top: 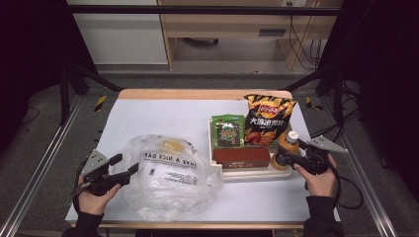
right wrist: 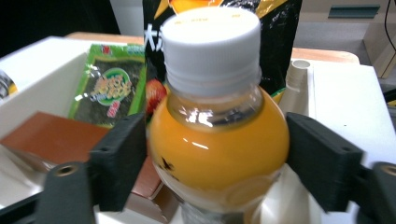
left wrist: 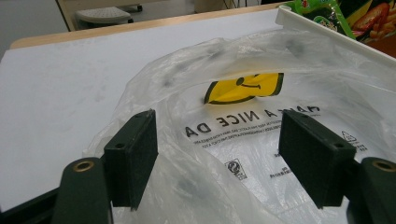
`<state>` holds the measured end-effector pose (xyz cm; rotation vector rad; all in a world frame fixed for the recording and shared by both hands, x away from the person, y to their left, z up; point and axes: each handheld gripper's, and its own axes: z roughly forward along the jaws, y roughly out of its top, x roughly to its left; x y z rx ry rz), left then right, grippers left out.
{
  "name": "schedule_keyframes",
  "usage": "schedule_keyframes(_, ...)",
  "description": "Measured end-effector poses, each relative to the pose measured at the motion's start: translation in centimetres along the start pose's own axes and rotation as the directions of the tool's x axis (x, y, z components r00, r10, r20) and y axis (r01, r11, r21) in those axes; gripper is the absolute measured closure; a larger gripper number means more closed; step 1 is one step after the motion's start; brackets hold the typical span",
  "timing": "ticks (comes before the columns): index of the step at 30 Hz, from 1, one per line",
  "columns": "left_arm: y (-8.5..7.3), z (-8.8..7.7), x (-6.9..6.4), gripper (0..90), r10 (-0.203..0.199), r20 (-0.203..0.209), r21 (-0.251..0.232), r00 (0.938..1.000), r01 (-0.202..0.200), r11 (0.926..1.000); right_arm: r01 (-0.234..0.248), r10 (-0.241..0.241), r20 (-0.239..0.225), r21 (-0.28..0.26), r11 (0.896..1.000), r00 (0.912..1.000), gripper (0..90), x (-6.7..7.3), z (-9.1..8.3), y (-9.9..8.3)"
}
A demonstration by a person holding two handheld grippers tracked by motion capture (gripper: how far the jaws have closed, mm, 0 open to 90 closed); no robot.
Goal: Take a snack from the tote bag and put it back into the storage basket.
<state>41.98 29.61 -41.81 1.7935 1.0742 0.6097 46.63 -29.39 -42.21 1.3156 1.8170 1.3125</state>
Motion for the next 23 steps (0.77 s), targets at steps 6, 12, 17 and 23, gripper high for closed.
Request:
schedule_keyframes(6, 0.0, -0.1, 0.4, 23.8, -0.017, -0.007, -0.006, 0.9998, 0.017, 0.9998, -0.008, 0.010, 0.033, -0.036, 0.999, 0.9994, 16.6, 0.5, -1.1, 0.0)
schedule_keyframes(12, 0.1, -0.4, 0.9, 21.3, -0.030, -0.026, -0.015, 0.9992, 0.030, 0.9994, -0.004, 0.006, 0.044, -0.058, 0.998, 0.9990, 15.2, 1.0, -2.5, -0.3)
schedule_keyframes(17, 0.0, -0.6, 1.6, 20.9, -0.042, -0.039, -0.015, 0.9983, 0.042, 0.9990, 0.006, -0.005, 0.048, -0.004, 1.000, 0.9988, 14.4, 1.3, -3.3, -1.3)
schedule_keyframes(23, -0.1, -0.9, 2.1, 20.9, -0.046, -0.051, -0.015, 0.9976, 0.046, 0.9988, 0.008, -0.009, 0.054, 0.015, 1.000, 0.9985, 14.4, 1.4, -4.0, -2.3)
